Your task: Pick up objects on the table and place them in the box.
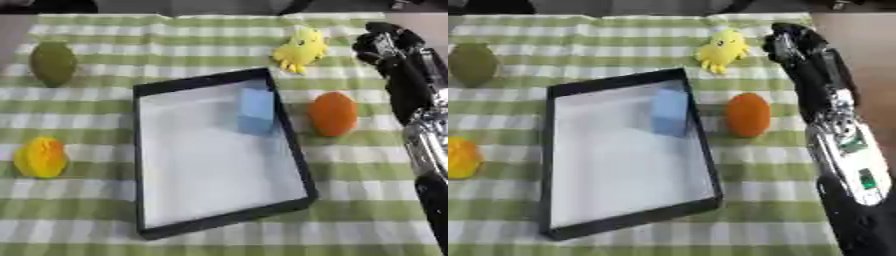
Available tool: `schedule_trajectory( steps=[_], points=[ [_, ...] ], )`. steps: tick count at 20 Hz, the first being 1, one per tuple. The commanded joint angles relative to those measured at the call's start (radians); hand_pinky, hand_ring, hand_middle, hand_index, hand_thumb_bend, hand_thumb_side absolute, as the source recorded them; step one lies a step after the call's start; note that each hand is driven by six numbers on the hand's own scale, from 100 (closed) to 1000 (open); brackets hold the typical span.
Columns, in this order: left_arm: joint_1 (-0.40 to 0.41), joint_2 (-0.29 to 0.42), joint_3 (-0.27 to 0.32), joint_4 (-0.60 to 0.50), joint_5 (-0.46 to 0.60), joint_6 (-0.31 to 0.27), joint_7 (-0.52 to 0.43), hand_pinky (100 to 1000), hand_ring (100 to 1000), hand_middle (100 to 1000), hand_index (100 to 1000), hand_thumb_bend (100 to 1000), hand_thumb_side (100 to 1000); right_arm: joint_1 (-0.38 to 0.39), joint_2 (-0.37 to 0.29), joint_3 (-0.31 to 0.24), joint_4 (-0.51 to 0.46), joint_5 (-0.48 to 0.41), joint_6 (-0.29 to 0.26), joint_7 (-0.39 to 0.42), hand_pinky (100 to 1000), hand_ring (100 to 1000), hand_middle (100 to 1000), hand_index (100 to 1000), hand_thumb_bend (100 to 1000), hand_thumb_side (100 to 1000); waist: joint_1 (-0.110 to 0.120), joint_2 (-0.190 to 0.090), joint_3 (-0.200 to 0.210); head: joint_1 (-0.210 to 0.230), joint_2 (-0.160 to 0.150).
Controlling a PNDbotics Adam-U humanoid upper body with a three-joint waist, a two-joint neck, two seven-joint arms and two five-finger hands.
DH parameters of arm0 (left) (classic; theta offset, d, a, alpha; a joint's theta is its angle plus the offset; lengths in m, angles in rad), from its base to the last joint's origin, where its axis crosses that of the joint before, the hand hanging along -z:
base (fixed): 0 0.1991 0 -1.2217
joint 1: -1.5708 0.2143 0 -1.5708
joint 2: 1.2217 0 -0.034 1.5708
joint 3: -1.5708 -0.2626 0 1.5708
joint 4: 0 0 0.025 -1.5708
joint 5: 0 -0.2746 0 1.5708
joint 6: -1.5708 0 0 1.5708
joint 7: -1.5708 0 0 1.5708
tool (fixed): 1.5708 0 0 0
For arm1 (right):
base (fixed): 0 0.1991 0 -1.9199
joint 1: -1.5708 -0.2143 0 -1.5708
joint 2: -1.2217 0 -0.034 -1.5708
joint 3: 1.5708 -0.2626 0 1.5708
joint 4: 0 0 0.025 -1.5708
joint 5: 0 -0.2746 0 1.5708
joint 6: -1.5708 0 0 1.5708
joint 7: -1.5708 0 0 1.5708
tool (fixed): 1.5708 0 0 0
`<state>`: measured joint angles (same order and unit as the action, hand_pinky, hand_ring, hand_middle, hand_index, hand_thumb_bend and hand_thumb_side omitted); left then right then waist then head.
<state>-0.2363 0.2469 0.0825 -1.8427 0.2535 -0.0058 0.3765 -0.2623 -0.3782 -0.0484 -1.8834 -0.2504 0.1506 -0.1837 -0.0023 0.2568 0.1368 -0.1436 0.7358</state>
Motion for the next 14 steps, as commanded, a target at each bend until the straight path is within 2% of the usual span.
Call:
schedule_trajectory(
  steps=[1, 8, 10, 14],
  points=[
    [-0.006, 0.027, 0.003, -0.012, -0.003, -0.002, 0.000, 848, 852, 802, 798, 166, 772, -0.007, -0.017, -0.006, -0.011, 0.005, 0.000, 0.002, 835, 736, 630, 741, 100, 504, -0.011, -0.014, 0.000, 0.001, -0.014],
    [-0.007, 0.025, 0.005, -0.012, -0.003, -0.001, 0.001, 848, 851, 802, 798, 165, 772, -0.022, -0.027, -0.011, -0.016, 0.005, 0.001, 0.008, 838, 747, 644, 753, 100, 500, -0.010, -0.010, 0.002, 0.008, -0.019],
    [-0.006, 0.027, 0.005, -0.011, -0.004, -0.001, 0.002, 848, 851, 802, 798, 165, 772, -0.023, -0.043, -0.010, -0.020, 0.007, 0.005, 0.016, 839, 752, 650, 757, 100, 501, -0.011, -0.011, 0.000, 0.007, -0.017],
    [0.000, 0.036, 0.007, -0.010, -0.006, -0.001, 0.004, 848, 851, 802, 798, 164, 772, -0.020, -0.115, -0.002, -0.043, 0.022, 0.011, 0.040, 845, 768, 671, 771, 100, 492, -0.018, -0.017, -0.008, 0.012, -0.014]
  ],
)
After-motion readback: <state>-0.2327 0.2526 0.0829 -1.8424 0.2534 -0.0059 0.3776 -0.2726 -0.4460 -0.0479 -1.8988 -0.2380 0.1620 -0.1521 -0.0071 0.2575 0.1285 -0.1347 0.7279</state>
